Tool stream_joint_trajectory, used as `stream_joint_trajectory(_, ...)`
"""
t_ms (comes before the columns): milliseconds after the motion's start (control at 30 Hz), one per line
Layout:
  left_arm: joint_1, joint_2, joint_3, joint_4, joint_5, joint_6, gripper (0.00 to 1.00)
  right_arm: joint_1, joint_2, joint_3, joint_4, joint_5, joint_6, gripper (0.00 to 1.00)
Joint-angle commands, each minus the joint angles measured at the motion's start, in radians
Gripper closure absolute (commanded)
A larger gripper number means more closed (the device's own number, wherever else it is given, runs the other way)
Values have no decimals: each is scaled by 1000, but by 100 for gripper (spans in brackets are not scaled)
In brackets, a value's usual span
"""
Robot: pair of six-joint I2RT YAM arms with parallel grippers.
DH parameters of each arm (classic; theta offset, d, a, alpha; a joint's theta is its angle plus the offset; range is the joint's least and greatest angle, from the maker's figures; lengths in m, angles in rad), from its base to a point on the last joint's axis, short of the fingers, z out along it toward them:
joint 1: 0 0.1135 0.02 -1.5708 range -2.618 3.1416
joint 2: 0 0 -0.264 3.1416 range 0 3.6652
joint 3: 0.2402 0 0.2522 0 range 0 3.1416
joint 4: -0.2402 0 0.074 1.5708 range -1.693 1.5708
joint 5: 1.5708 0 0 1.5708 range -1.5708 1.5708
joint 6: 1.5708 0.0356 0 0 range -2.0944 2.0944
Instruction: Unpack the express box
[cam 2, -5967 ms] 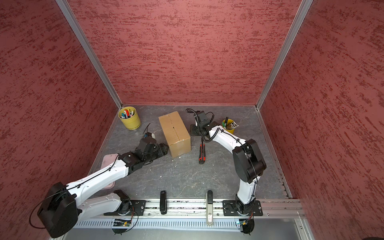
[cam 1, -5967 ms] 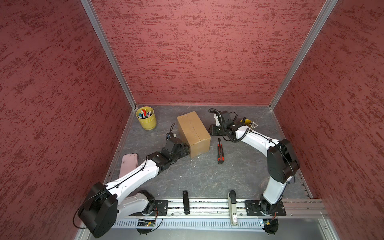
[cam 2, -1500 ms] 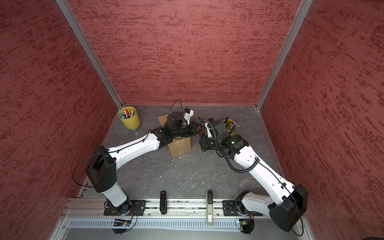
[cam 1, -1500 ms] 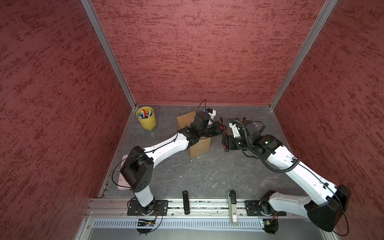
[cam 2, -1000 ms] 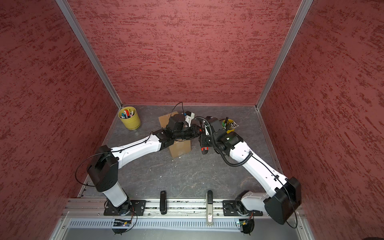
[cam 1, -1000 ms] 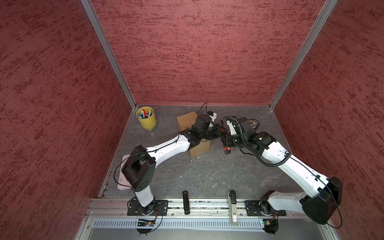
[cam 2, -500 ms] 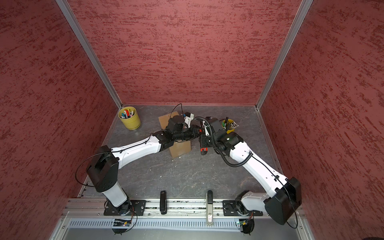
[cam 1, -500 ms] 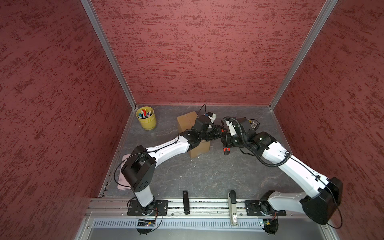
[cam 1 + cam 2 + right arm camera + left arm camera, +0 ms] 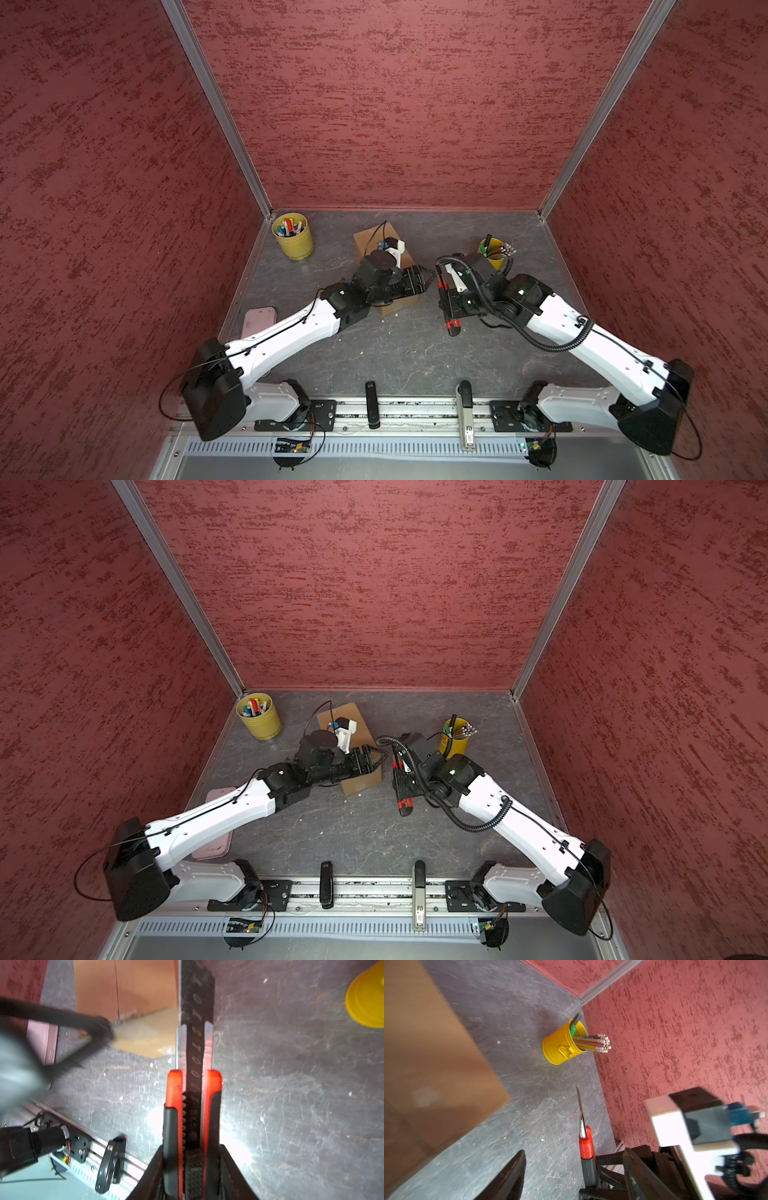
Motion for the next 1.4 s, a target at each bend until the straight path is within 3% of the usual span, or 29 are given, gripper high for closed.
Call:
stream_joint_trajectory(0,84,-76,-18,-150,-58,72,17,53,-16,-16,-72,40,71,100)
stream_joint_trajectory(133,233,-125,-47,-190,-11,143,0,101,-6,-37,-75,38,105,100)
stream_joint_trajectory(367,335,-91,-59,-169,-13,277,0,138,64,-48,-55,57,131,100)
stream_joint_trajectory(600,343,-14,-91,-71,-36,338,0,152,152,12,-44,72,126,100)
stream_joint_trajectory(1367,348,10,-194,78,14,309,0,161,292,171,-111,102,86,100)
